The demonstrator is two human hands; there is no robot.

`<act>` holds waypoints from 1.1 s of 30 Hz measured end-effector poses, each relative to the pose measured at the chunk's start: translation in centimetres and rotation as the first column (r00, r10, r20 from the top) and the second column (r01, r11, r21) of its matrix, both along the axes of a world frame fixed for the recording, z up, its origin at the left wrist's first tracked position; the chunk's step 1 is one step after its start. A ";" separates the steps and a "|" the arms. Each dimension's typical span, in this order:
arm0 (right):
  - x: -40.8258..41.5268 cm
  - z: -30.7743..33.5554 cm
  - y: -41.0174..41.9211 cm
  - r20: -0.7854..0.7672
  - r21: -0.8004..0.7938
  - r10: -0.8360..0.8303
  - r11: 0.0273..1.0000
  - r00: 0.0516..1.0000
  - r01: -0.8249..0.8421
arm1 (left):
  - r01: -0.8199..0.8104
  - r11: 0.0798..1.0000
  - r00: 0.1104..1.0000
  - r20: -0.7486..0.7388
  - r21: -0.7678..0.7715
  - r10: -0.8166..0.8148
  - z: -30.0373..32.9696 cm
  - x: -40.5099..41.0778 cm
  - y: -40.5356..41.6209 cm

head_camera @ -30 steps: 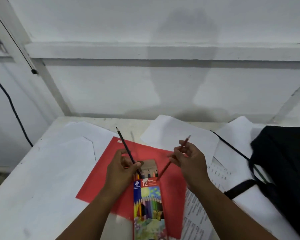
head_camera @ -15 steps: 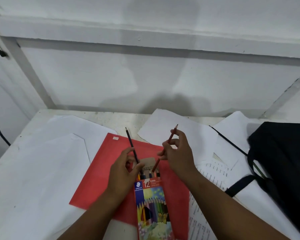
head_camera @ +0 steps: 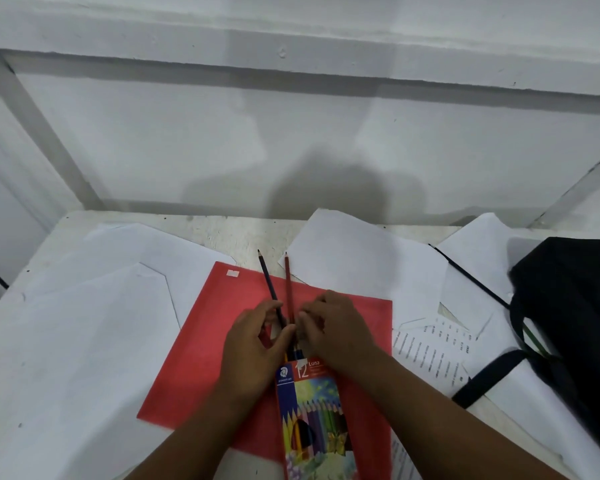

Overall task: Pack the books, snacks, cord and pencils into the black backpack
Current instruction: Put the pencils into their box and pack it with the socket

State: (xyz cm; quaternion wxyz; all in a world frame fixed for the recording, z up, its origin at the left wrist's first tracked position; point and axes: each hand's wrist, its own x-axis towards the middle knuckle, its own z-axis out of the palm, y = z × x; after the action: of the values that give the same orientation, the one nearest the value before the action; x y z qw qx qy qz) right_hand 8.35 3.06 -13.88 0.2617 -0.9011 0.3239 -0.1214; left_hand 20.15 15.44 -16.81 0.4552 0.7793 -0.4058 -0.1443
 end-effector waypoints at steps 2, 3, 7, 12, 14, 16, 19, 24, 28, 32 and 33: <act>0.9 0.2 -0.3 -0.034 0.006 -0.053 0.999 0.998 0.053 | -0.002 1.000 1.000 -0.005 -0.004 0.002 -0.1 0.1 0.1; 1.4 0.3 -0.6 -0.057 0.010 -0.078 0.997 0.995 0.079 | -0.005 1.000 1.000 -0.013 -0.009 0.004 -0.2 0.2 0.2; 3.1 1.7 -1.3 -0.207 0.017 -0.135 0.990 0.969 0.141 | -0.051 0.997 0.996 -0.082 -0.065 0.046 0.0 0.1 0.4; 3.7 2.2 -1.7 -0.232 0.091 -0.187 0.973 0.955 0.212 | -0.093 0.991 0.988 -0.130 -0.098 0.080 0.1 0.0 0.5; 3.4 2.2 -2.0 -0.194 0.127 -0.209 0.963 0.958 0.236 | -0.091 0.992 0.990 -0.115 -0.092 0.080 0.2 0.0 0.5; 2.8 2.1 -2.2 -0.107 0.158 -0.222 0.958 0.969 0.237 | -0.083 0.993 0.993 -0.096 -0.081 0.075 0.2 0.0 0.3; 1.4 1.8 -2.0 -0.018 0.090 -0.148 0.985 0.989 0.149 | -0.061 0.997 0.996 -0.061 -0.050 0.058 0.0 0.0 0.2; -1.7 -0.6 -1.0 0.116 -0.016 -0.035 0.999 0.993 0.037 | 0.031 0.999 0.999 0.042 0.042 -0.033 -0.1 -0.2 0.0; -3.3 -1.9 0.1 0.235 -0.037 -0.015 0.999 0.972 0.025 | 0.060 0.997 0.991 0.113 0.044 -0.065 -0.2 -0.1 -0.1; -3.7 -1.8 0.2 0.279 -0.058 0.030 0.998 0.960 -0.014 | 0.087 0.994 0.980 0.171 0.061 -0.097 -0.8 0.2 -0.3; -3.7 -1.7 0.1 0.285 -0.056 0.034 0.998 0.958 -0.019 | 0.089 0.994 0.982 0.163 0.061 -0.098 -0.9 0.3 -0.2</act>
State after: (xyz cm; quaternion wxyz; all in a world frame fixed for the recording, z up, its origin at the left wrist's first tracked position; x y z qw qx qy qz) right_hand 4.60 3.16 -15.57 0.2834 -0.8849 0.2674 -0.2551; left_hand 20.48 15.22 -17.68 0.3914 0.7806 -0.4746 -0.1110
